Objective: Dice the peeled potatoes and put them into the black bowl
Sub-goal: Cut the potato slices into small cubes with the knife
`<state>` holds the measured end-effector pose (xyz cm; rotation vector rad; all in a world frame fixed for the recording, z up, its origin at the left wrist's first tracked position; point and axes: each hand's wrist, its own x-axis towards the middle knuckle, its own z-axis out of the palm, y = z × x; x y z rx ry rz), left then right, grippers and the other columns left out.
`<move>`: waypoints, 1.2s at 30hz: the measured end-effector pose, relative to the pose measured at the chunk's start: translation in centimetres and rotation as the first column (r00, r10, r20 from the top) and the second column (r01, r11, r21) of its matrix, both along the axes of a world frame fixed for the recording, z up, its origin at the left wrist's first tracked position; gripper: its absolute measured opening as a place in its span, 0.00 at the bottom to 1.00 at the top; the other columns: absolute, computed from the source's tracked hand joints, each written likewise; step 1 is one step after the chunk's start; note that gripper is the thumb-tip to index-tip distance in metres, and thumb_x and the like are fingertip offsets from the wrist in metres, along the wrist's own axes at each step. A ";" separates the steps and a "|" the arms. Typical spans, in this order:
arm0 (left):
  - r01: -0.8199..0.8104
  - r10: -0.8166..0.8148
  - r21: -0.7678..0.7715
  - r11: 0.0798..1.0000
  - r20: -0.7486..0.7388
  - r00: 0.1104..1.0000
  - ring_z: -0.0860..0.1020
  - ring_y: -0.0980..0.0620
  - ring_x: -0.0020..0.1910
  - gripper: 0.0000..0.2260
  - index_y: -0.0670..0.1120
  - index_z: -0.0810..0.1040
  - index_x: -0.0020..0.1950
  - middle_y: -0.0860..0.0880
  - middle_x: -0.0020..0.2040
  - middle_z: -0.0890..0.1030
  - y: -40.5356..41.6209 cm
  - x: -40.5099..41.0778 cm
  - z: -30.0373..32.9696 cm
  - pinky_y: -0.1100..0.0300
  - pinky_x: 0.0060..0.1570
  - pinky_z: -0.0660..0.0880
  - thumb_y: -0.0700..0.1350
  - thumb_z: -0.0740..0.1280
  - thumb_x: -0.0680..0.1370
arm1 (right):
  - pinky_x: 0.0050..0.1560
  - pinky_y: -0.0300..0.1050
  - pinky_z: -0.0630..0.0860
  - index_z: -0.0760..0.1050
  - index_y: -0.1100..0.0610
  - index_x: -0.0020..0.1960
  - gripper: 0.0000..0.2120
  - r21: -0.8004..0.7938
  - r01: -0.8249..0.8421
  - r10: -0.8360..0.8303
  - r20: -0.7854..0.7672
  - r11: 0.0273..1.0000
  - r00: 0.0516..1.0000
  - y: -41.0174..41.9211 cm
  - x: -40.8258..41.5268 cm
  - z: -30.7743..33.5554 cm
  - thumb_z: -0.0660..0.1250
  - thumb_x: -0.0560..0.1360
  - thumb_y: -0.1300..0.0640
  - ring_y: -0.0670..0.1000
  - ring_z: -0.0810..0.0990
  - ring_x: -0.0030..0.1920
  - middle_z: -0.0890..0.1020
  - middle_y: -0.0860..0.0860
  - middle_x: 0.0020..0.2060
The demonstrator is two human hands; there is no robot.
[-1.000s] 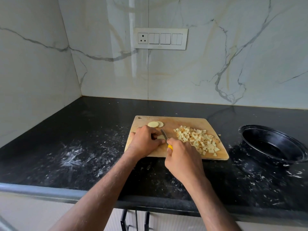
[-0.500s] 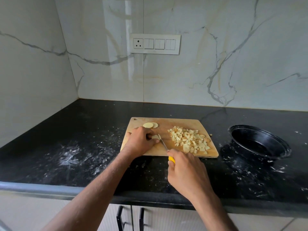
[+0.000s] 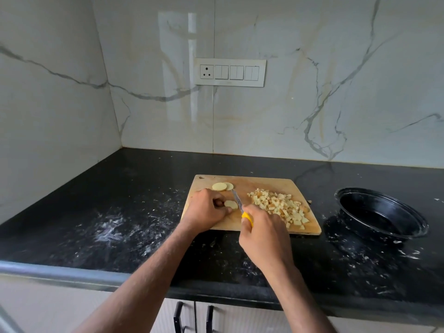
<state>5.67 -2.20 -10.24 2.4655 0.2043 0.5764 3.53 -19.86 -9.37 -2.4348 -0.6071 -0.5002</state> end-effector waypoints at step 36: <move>-0.040 0.040 -0.001 0.999 -0.017 0.999 0.75 0.57 0.41 0.09 0.51 0.86 0.50 0.57 0.41 0.79 0.1 0.5 -0.2 0.66 0.38 0.67 0.52 0.77 0.73 | 0.43 0.42 0.78 0.72 0.44 0.66 0.15 -0.129 -0.091 0.077 -0.107 0.988 0.991 -3.3 -3.0 -0.9 0.64 0.80 0.49 0.48 0.81 0.48 0.82 0.44 0.50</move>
